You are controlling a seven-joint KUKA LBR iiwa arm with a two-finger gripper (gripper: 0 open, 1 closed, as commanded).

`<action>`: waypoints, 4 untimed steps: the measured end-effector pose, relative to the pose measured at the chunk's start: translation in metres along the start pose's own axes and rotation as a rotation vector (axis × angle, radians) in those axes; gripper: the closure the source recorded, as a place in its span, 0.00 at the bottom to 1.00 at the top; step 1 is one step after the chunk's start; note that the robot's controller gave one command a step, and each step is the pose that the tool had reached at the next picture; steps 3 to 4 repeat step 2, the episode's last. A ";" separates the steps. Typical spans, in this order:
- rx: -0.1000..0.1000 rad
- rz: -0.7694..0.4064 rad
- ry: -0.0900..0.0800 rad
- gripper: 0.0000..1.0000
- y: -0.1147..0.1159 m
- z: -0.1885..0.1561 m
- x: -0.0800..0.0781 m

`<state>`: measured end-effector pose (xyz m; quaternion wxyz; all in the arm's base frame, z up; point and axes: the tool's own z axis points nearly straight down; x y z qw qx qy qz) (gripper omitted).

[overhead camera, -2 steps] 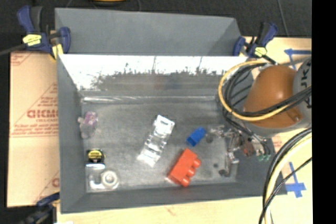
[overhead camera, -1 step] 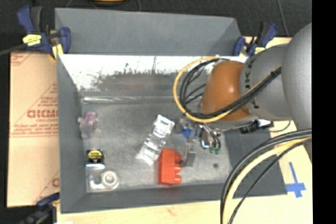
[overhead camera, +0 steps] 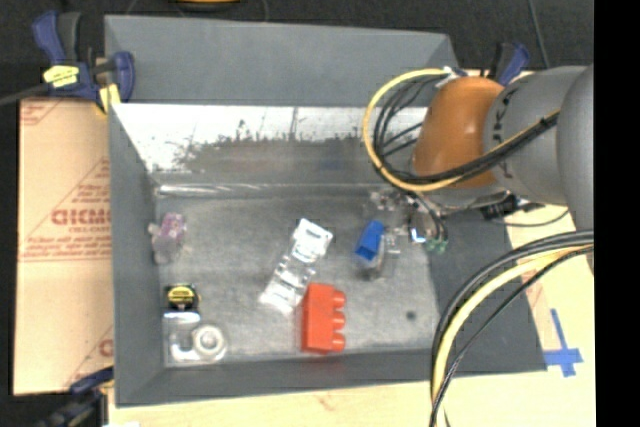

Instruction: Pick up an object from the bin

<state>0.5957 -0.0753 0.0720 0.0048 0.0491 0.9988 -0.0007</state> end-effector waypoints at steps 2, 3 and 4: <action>0.001 -0.100 -0.004 1.00 -0.001 -0.166 0.021; 0.001 -0.100 -0.004 1.00 -0.001 -0.166 0.021; 0.001 -0.100 -0.004 1.00 -0.001 -0.166 0.021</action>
Offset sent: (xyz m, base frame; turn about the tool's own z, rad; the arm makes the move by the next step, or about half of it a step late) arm 0.0000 0.0000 0.0000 0.0000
